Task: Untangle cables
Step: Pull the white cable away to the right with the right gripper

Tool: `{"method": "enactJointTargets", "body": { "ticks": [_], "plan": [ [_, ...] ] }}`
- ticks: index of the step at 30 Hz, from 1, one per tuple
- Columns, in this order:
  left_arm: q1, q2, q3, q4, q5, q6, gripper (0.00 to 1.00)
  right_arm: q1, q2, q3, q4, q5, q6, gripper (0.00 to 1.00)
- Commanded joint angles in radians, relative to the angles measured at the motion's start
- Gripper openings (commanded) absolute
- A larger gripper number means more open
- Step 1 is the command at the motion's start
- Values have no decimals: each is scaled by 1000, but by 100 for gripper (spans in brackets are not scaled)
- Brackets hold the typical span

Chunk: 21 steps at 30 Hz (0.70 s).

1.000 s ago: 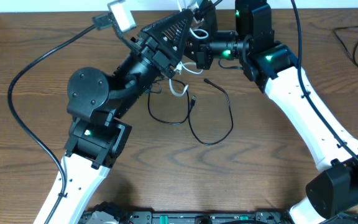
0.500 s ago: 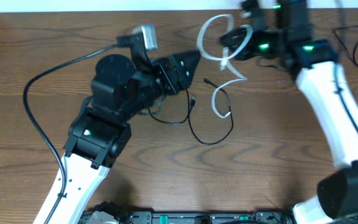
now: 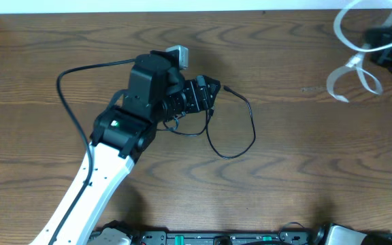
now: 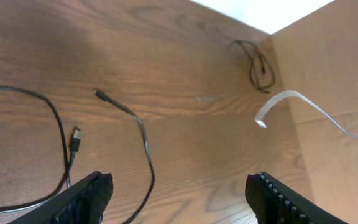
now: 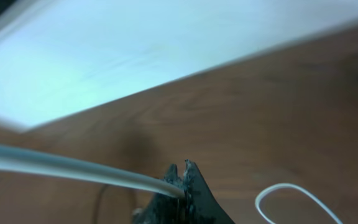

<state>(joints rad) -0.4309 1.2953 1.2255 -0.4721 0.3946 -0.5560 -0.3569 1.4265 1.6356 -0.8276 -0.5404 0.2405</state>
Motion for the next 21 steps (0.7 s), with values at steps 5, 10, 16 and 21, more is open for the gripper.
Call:
{"method": "enactJointTargets", "body": {
  "ticks": [5, 10, 16, 21],
  "plan": [
    [2, 47, 16, -15, 13, 21, 74, -202, 48, 5, -48, 361, 124, 1],
    [2, 51, 16, -21, 13, 21, 74, -314, 95, 5, -27, 486, 232, 1],
    [1, 51, 16, -21, 13, 21, 74, -404, 191, 5, 55, 623, 302, 1],
    [-12, 51, 16, -21, 13, 21, 74, -447, 297, 5, 140, 661, 336, 1]
  ]
}}
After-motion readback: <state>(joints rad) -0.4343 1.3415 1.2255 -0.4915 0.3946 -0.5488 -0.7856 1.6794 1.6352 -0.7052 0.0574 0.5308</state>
